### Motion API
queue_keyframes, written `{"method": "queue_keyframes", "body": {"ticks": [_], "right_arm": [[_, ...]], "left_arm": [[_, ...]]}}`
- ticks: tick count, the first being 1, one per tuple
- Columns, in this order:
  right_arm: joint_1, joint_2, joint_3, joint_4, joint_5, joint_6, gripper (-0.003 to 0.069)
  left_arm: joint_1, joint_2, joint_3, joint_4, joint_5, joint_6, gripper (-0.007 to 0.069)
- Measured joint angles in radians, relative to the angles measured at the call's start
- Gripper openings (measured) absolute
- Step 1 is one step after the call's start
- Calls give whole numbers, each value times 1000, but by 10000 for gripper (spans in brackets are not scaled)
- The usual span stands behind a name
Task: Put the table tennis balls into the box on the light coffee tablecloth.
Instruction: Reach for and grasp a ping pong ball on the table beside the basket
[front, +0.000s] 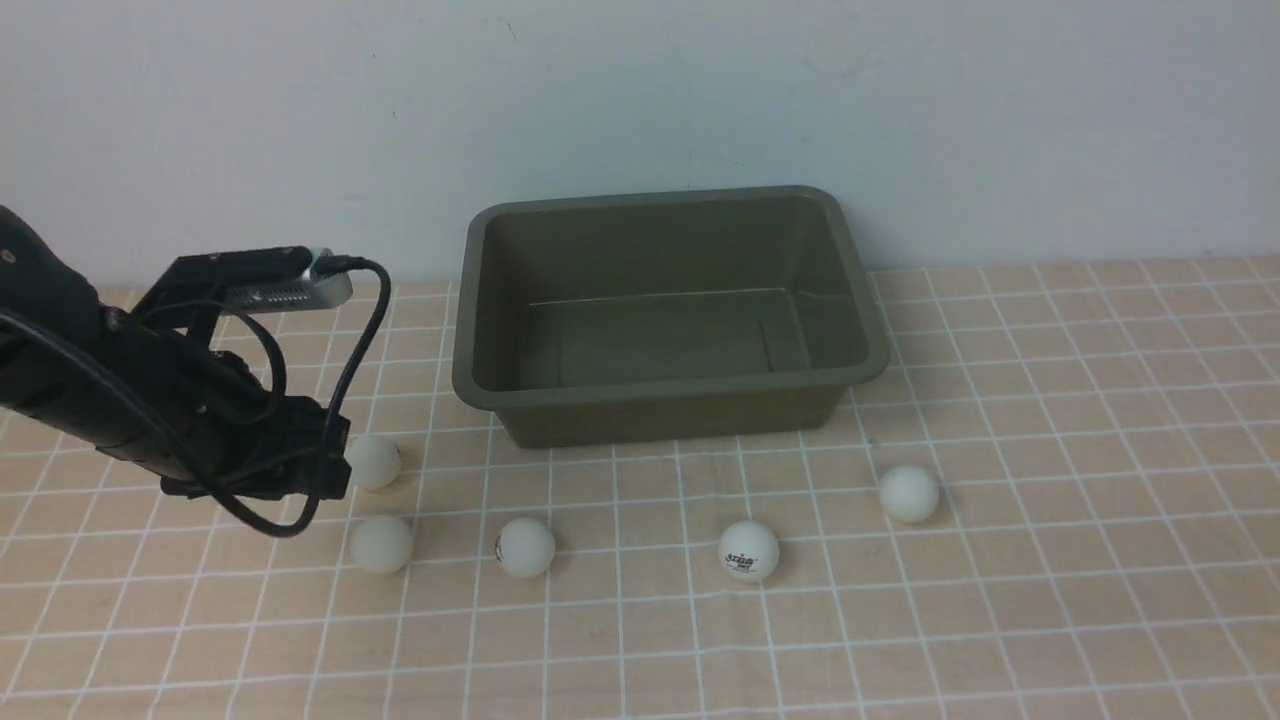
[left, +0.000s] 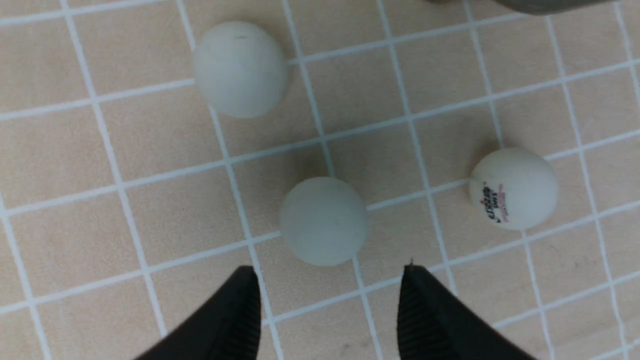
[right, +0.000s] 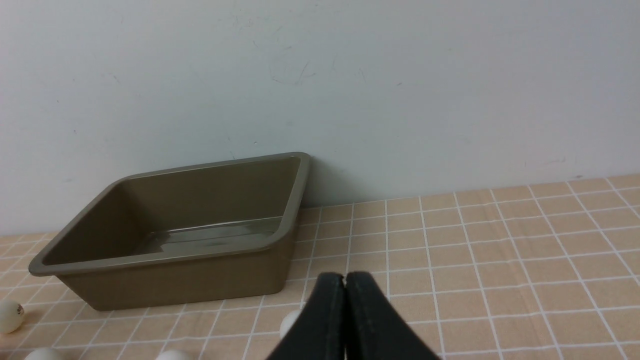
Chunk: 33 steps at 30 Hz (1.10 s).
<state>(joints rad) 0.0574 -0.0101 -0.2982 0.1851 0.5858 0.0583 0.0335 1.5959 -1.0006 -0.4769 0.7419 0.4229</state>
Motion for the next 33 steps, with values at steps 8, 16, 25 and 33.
{"method": "queue_keyframes", "body": {"ticks": [8, 16, 25, 33], "right_arm": [[0, 0, 0, 0, 0, 0, -14], [0, 0, 0, -2, 1, 0, -14], [0, 0, 0, -3, 2, 0, -14], [0, 0, 0, -3, 2, 0, -14]], "left_arm": [[-79, 32, -18, 61, -3, 74, 309], [-160, 32, -18, 173, -57, 116, 309], [-161, 119, -20, 208, -105, 63, 312], [-161, 181, -20, 211, -175, 56, 312]]}}
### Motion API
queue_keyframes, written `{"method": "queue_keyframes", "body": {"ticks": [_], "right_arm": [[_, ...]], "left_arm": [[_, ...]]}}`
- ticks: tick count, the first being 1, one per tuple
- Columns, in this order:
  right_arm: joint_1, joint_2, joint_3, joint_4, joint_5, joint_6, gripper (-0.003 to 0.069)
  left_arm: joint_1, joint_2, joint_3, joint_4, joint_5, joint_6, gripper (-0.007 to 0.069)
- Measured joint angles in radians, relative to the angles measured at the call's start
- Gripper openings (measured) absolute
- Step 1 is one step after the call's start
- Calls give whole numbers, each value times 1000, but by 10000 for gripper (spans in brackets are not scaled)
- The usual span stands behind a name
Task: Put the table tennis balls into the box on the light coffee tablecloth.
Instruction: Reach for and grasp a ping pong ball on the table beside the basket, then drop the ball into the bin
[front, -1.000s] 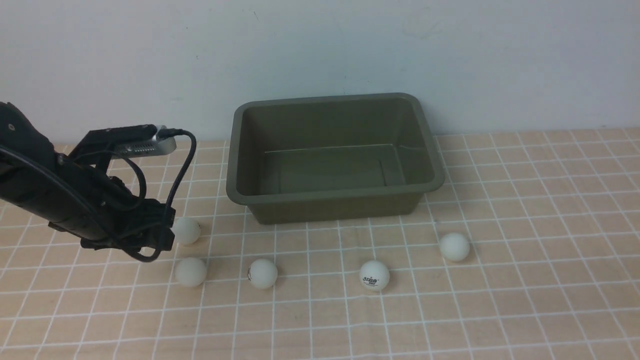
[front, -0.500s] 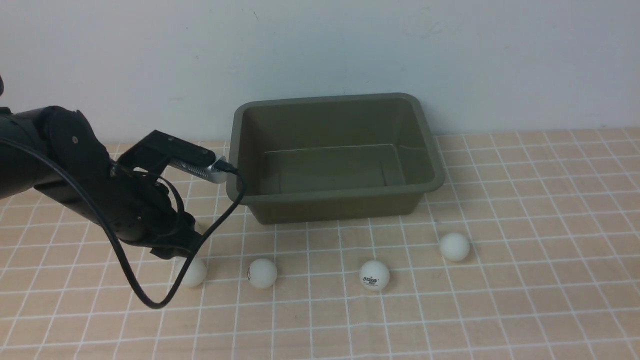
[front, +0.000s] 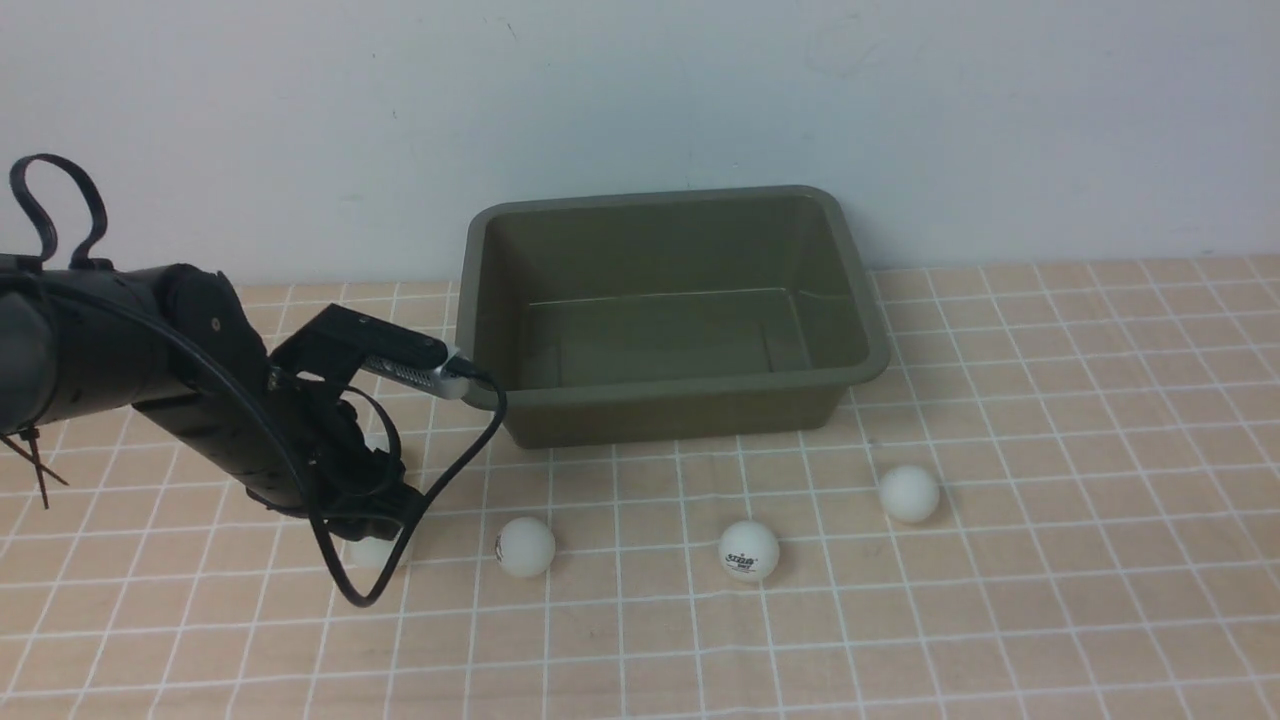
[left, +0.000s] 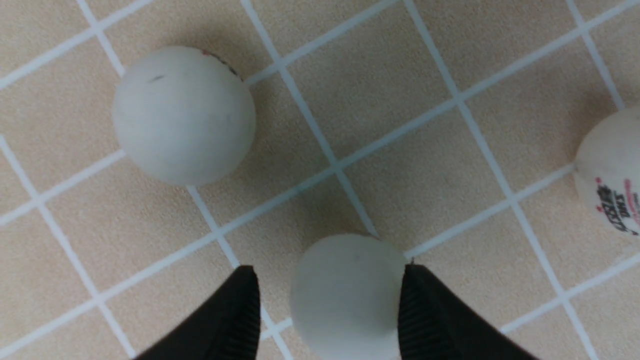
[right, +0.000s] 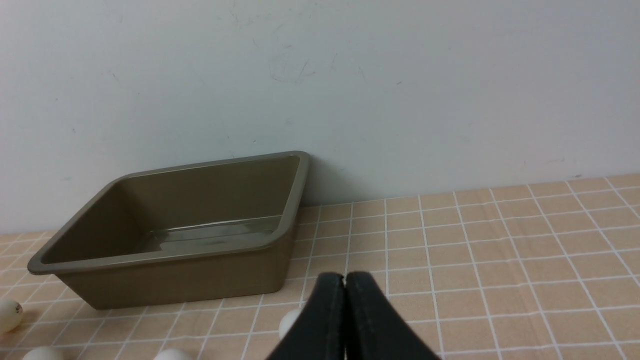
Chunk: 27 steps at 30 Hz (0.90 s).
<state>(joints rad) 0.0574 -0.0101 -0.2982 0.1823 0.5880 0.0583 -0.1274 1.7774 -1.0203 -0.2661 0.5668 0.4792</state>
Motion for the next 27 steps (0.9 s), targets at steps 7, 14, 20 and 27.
{"method": "queue_keyframes", "body": {"ticks": [7, 14, 20, 27], "right_arm": [[0, 0, 0, 0, 0, 0, -14], [0, 0, 0, 0, 0, 0, -14], [0, 0, 0, 0, 0, 0, -14], [0, 0, 0, 0, 0, 2, -14]], "left_arm": [[-13, 39, -1, -1, -24, 0, 312], [-20, 55, -16, 0, -37, -16, 297], [-20, 52, -61, -43, 159, -38, 297], [-22, -47, -173, -246, 300, 84, 297]]}}
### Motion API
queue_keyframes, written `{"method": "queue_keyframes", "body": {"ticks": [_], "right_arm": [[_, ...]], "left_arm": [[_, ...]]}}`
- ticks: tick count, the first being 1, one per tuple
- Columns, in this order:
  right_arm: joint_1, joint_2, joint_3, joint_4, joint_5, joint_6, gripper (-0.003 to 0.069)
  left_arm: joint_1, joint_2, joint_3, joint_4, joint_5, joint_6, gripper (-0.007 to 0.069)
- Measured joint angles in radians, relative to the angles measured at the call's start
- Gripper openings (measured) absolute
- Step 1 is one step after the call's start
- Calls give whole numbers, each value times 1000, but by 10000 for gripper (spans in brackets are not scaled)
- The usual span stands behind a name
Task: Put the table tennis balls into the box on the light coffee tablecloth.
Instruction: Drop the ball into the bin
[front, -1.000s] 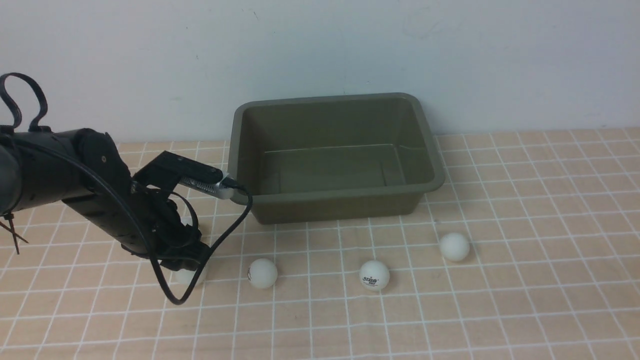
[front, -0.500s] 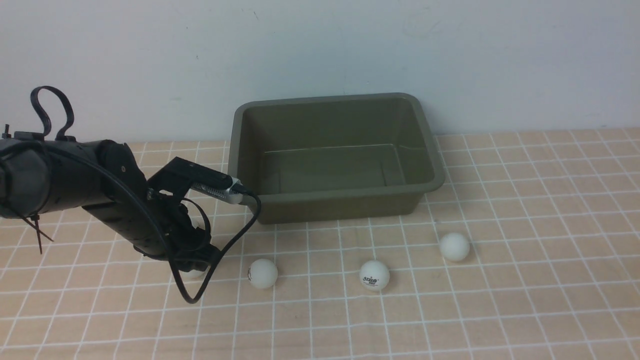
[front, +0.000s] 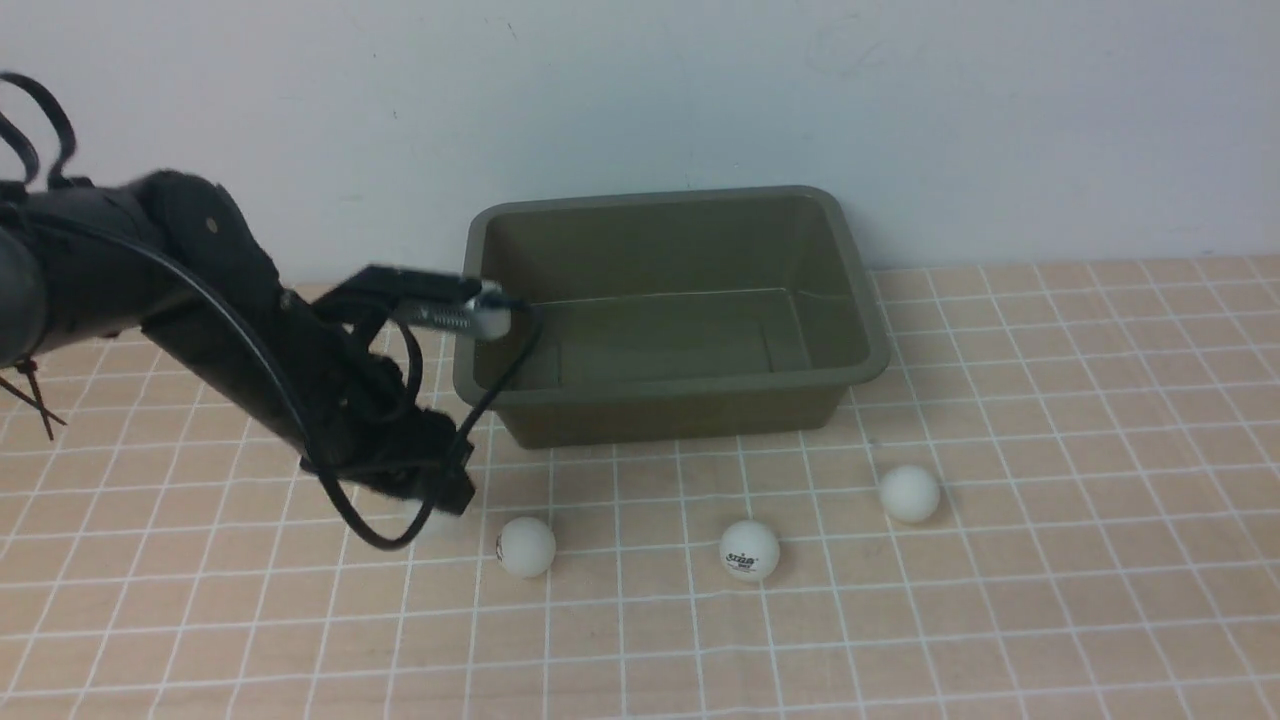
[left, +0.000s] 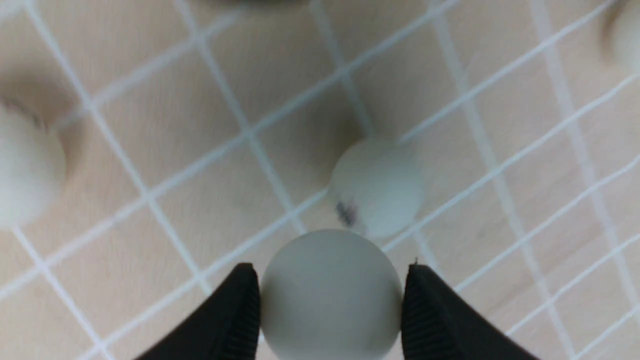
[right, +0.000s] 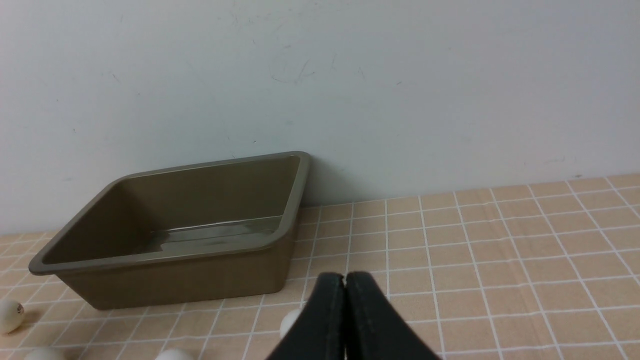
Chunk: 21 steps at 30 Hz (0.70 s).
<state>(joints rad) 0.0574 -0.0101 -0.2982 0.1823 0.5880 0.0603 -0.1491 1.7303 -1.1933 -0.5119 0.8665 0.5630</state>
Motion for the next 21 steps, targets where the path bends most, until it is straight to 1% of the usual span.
{"method": "queue_keyframes", "body": {"ticks": [5, 6, 7, 9, 13, 16, 18, 21], "right_arm": [[0, 0, 0, 0, 0, 0, -14], [0, 0, 0, 0, 0, 0, -14], [0, 0, 0, 0, 0, 0, -14], [0, 0, 0, 0, 0, 0, -14], [0, 0, 0, 0, 0, 0, -14], [0, 0, 0, 0, 0, 1, -14], [0, 0, 0, 0, 0, 1, -14], [0, 0, 0, 0, 0, 1, -14]], "left_arm": [[0, -1, -116, -125, -40, 101, 297], [0, 1, -122, -129, -40, 110, 297], [0, 31, -176, -161, -40, 149, 297], [-2, 77, -234, -175, -38, 194, 297], [-12, 181, -338, -172, -36, 249, 294], [-19, 263, -429, -155, 7, 286, 294], [-28, 308, -486, -121, 56, 295, 295], [-35, 327, -559, -53, 133, 251, 329]]}}
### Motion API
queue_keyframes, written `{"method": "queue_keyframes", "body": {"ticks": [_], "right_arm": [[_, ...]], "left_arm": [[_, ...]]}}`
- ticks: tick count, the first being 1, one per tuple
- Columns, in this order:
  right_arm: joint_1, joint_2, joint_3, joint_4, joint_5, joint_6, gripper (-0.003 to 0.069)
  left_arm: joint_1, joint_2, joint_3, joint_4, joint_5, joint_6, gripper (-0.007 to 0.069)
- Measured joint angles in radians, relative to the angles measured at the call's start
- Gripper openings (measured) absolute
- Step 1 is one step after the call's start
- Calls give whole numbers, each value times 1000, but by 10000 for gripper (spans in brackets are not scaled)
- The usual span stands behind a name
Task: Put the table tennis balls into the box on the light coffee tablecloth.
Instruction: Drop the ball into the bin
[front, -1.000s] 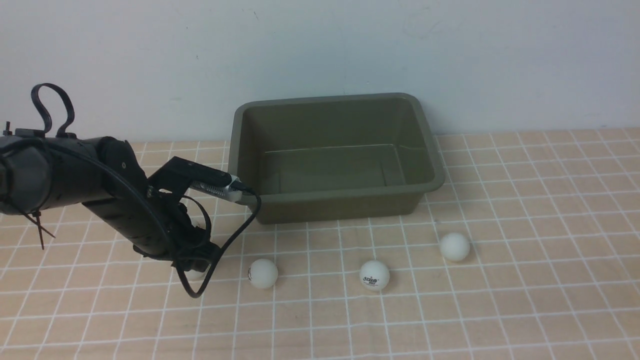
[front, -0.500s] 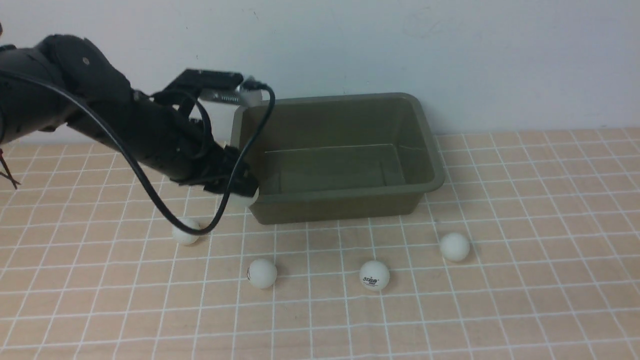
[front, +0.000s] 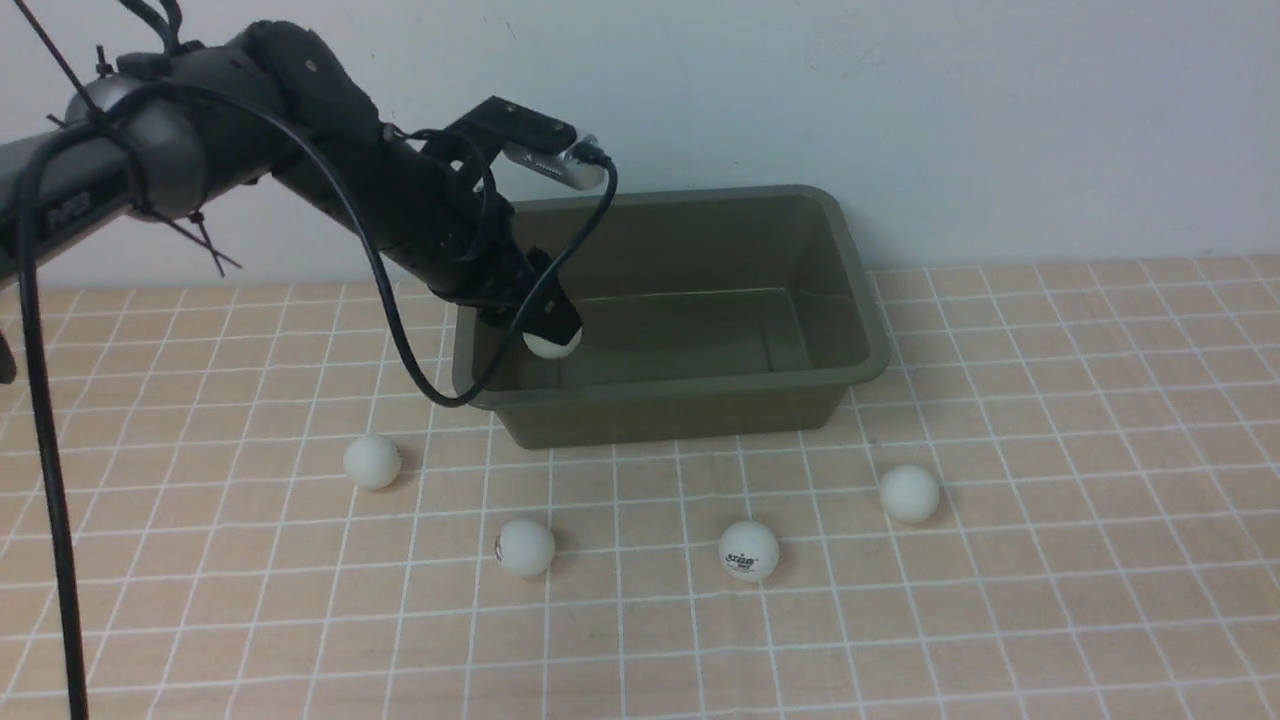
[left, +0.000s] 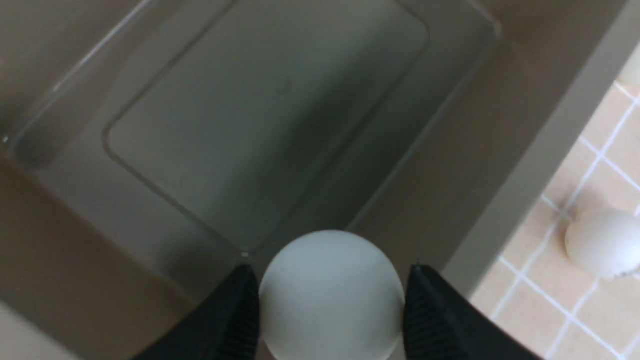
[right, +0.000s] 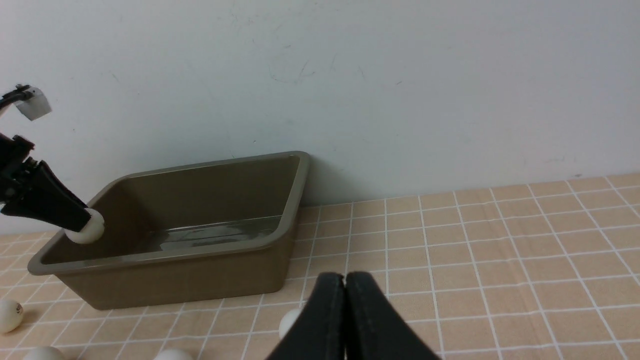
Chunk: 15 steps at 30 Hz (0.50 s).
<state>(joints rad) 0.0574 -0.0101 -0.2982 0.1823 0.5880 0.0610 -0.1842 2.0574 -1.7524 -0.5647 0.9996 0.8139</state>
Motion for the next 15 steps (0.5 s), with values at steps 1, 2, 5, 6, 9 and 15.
{"method": "queue_keyframes", "body": {"ticks": [1, 2, 5, 6, 9, 15], "right_arm": [[0, 0, 0, 0, 0, 0, -14], [0, 0, 0, 0, 0, 0, -14], [0, 0, 0, 0, 0, 0, -14], [0, 0, 0, 0, 0, 0, -14], [0, 0, 0, -1, 0, 0, -14], [0, 0, 0, 0, 0, 0, -14]], "left_arm": [[-3, 1, -36, 36, 45, -56, 353], [-3, 0, -70, 62, 75, -97, 360], [-3, -13, -166, 178, 184, -250, 358], [-3, -19, -200, 214, 206, -300, 346], [-3, -26, -275, 254, 226, -388, 300], [-11, -75, -315, 298, 239, -531, 116]]}}
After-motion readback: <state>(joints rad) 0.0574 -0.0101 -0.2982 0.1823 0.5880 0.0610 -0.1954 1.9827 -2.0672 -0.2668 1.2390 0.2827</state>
